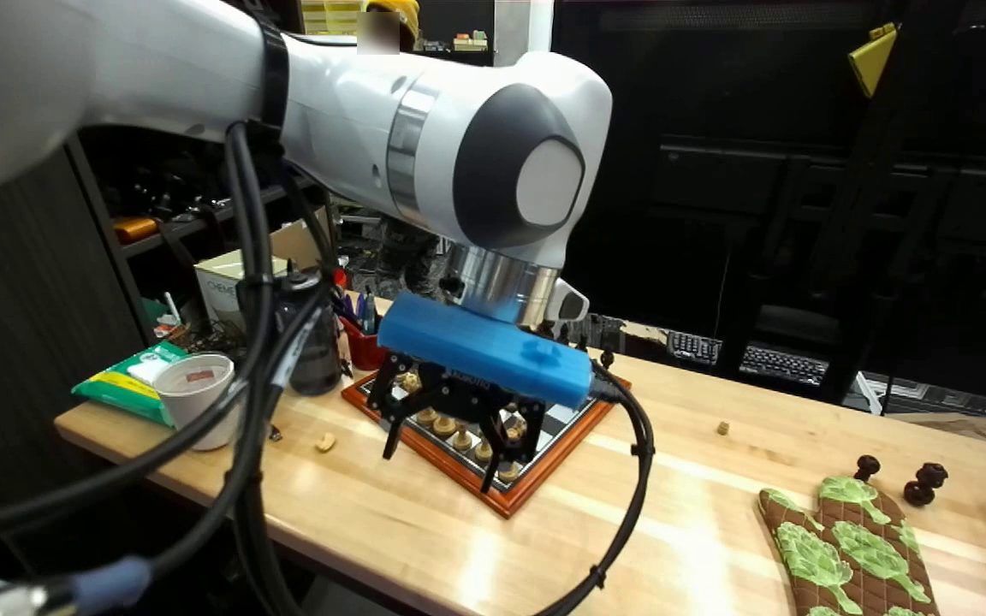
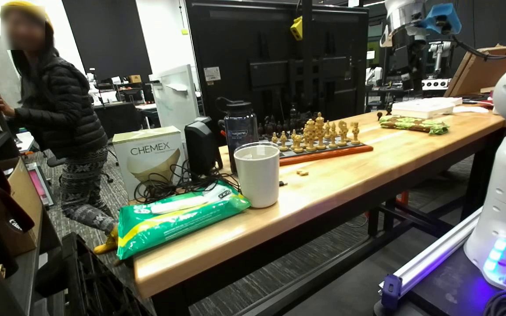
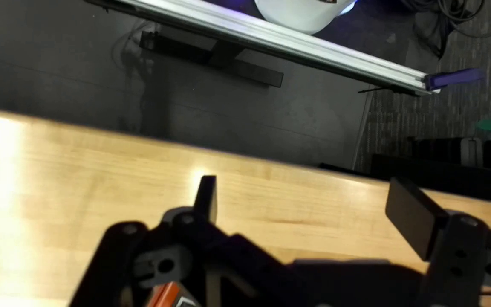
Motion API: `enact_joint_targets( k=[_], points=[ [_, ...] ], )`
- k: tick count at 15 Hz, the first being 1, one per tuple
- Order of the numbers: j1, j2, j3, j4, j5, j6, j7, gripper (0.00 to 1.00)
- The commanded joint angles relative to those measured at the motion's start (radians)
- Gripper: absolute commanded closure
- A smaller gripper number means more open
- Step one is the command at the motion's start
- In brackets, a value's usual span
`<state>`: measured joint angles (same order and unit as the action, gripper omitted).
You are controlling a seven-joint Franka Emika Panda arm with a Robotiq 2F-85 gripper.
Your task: Pick up the white bishop and move it downwards by two squares
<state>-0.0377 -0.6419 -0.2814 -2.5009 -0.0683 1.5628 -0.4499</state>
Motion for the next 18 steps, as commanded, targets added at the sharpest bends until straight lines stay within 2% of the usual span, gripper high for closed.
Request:
enact_joint_targets(
  k=[1,4,5,10,18],
  points=[
    [0.029,0.095,0.051,0.063,0.019,0.115,0.018,0.0],
    [0.045,0.17,0.083,0.106,0.031,0.239,0.026,0.0],
    [0.027,0.114,0.077,0.059,0.024,0.203,0.013,0.0],
    [0.031,0.179,0.093,0.099,0.028,0.24,0.018,0.0],
    [0.045,0.401,0.101,0.268,0.065,0.289,-0.025,0.0]
  ],
)
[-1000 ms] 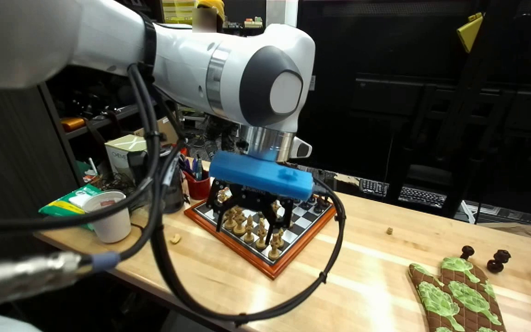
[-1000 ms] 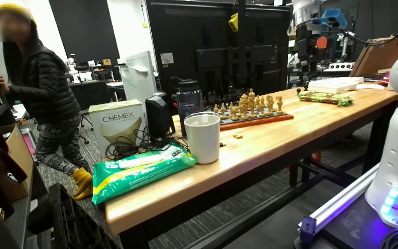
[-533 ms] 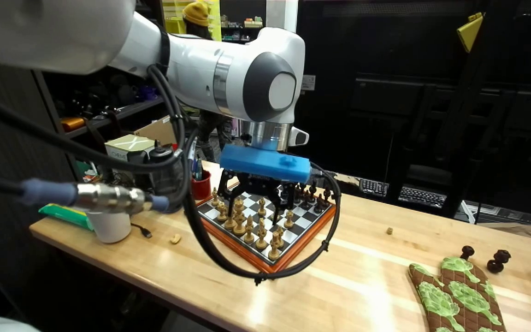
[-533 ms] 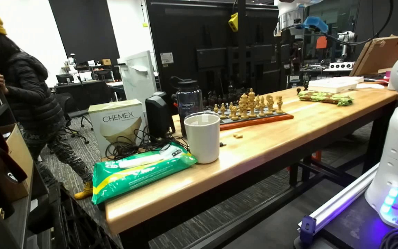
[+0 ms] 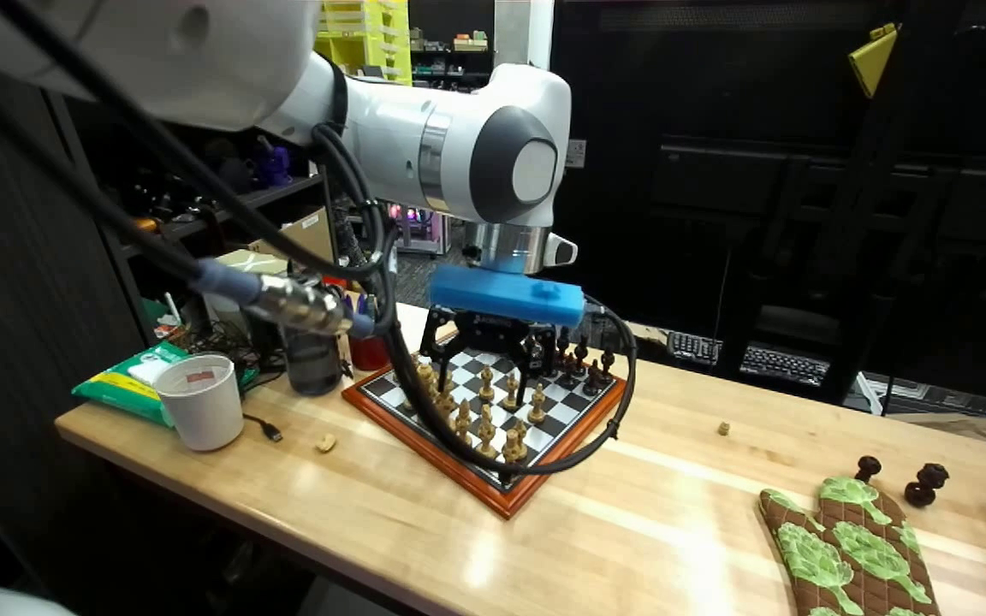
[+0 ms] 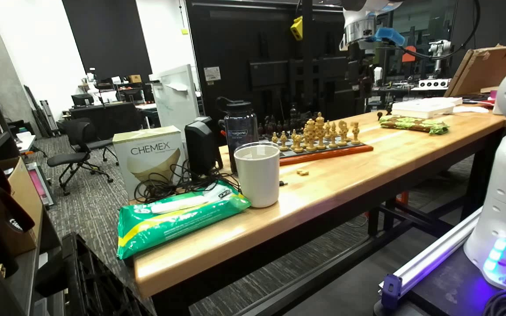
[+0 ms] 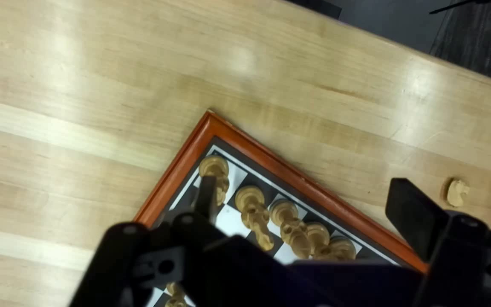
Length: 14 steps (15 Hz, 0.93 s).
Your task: Pick up the white bishop and move it downwards by two squares
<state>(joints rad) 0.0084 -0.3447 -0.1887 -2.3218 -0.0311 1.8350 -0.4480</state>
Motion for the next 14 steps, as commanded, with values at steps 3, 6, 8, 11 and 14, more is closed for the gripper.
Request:
enact_joint_targets(
  k=[3,6,8,11,14],
  points=[
    [-0.013,0.187,0.017,0.158,0.061,0.079,-0.017,0.0],
    [-0.024,0.255,0.025,0.222,0.083,0.123,-0.022,0.0],
    [-0.033,0.231,0.034,0.186,0.07,0.115,-0.009,0.0],
    [-0.038,0.239,0.038,0.185,0.07,0.114,-0.008,0.0],
    [-0.045,0.269,0.036,0.211,0.082,0.108,-0.022,0.0]
  ],
)
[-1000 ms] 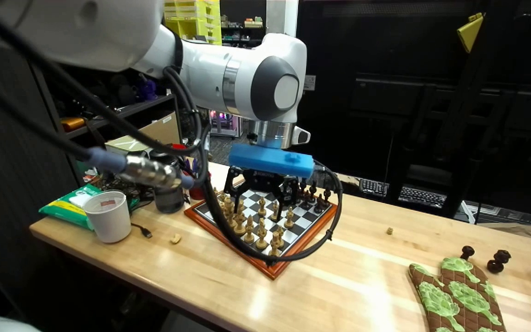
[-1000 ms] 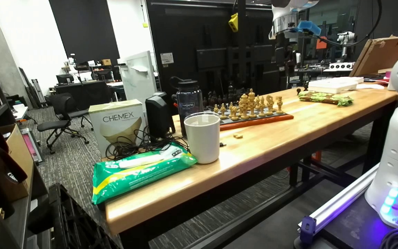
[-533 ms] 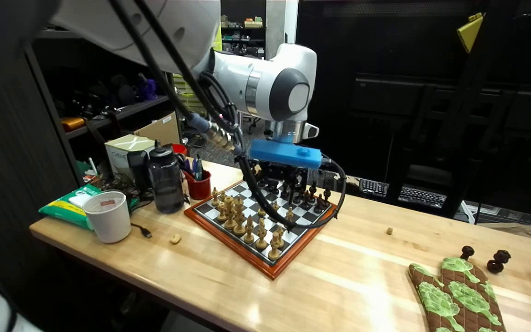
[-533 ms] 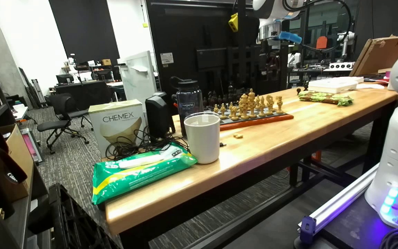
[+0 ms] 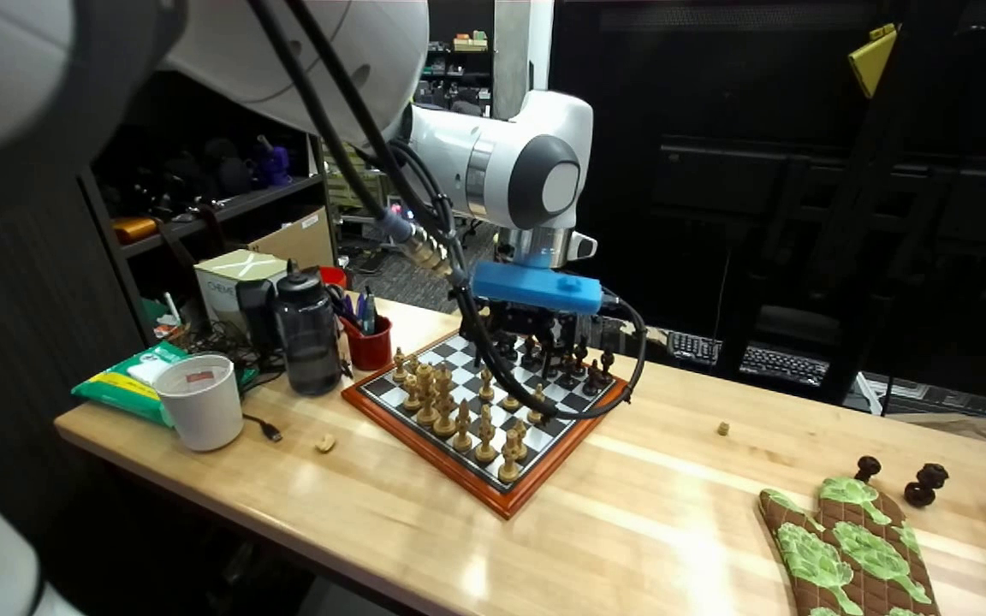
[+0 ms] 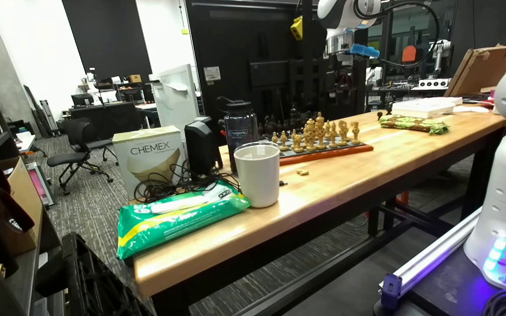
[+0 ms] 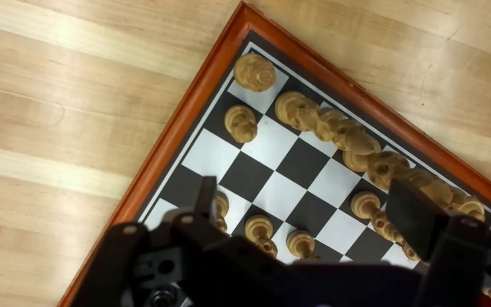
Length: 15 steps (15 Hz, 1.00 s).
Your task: Pick up the white bishop and move it downwards by two squares
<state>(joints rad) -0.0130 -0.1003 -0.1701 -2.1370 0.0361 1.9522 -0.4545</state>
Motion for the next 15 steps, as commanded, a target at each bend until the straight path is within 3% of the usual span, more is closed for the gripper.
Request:
enact_joint_targets(
  k=[1,11,13,15],
  points=[
    [-0.027,0.04,0.017,0.037,0.016,-0.005,-0.017,0.0],
    [-0.075,0.19,0.027,0.146,0.034,0.004,-0.013,0.0],
    [-0.085,0.214,0.033,0.168,0.041,-0.003,-0.016,0.26],
    [-0.093,0.234,0.041,0.181,0.05,-0.006,-0.019,0.39]
  ],
)
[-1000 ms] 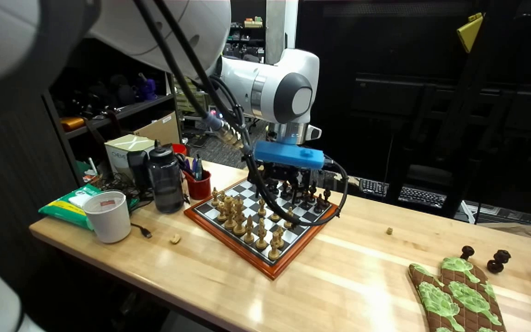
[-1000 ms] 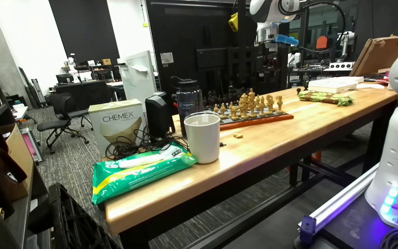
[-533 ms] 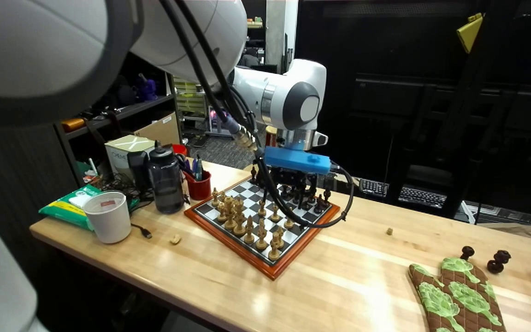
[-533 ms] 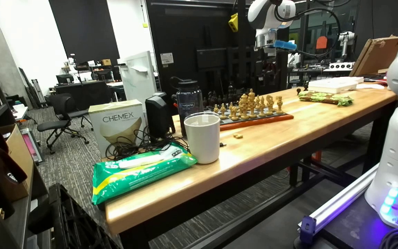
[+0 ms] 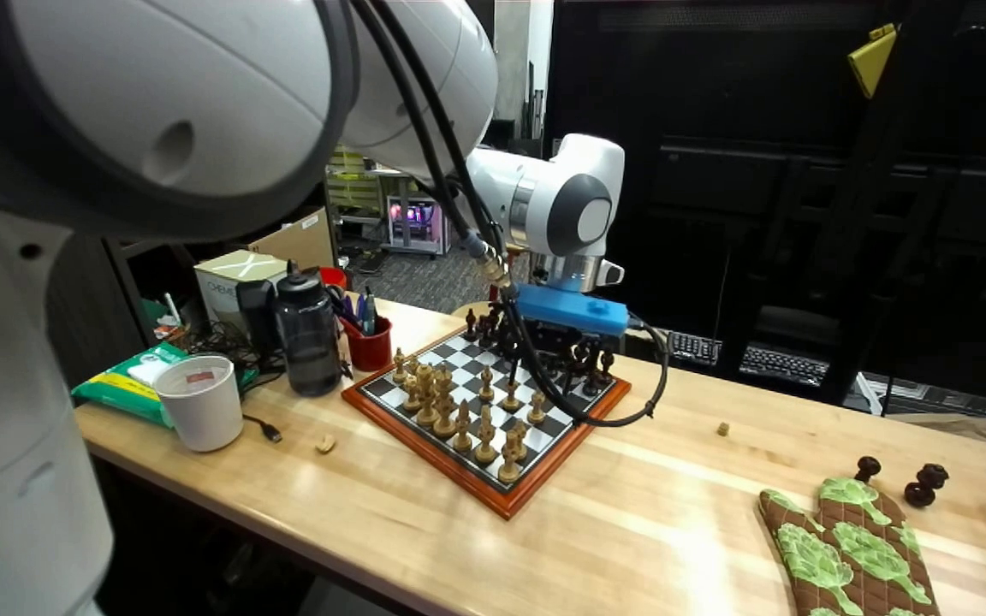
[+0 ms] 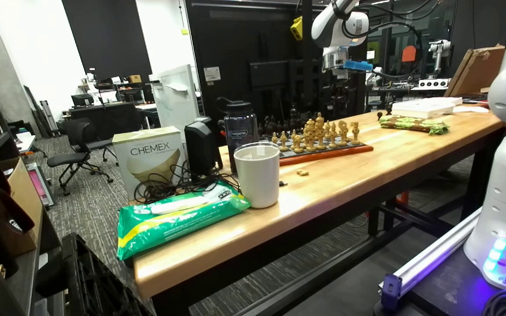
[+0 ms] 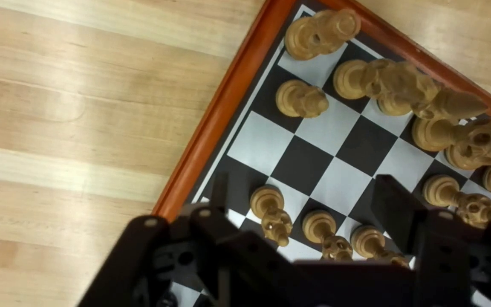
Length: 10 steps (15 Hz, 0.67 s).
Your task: Pick up the white bishop and move it downwards by two squares
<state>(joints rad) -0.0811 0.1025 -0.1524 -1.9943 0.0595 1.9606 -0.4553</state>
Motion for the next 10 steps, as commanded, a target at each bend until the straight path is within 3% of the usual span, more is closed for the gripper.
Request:
enact_joint_targets(
  k=[1,3,6,10],
  points=[
    [-0.028,0.042,0.027,0.047,0.032,-0.016,-0.018,0.48],
    [-0.034,0.066,0.035,0.064,0.041,-0.019,-0.018,0.61],
    [-0.043,0.102,0.047,0.093,0.051,-0.026,-0.019,0.64],
    [-0.057,0.144,0.058,0.134,0.055,-0.039,-0.02,0.51]
  ],
)
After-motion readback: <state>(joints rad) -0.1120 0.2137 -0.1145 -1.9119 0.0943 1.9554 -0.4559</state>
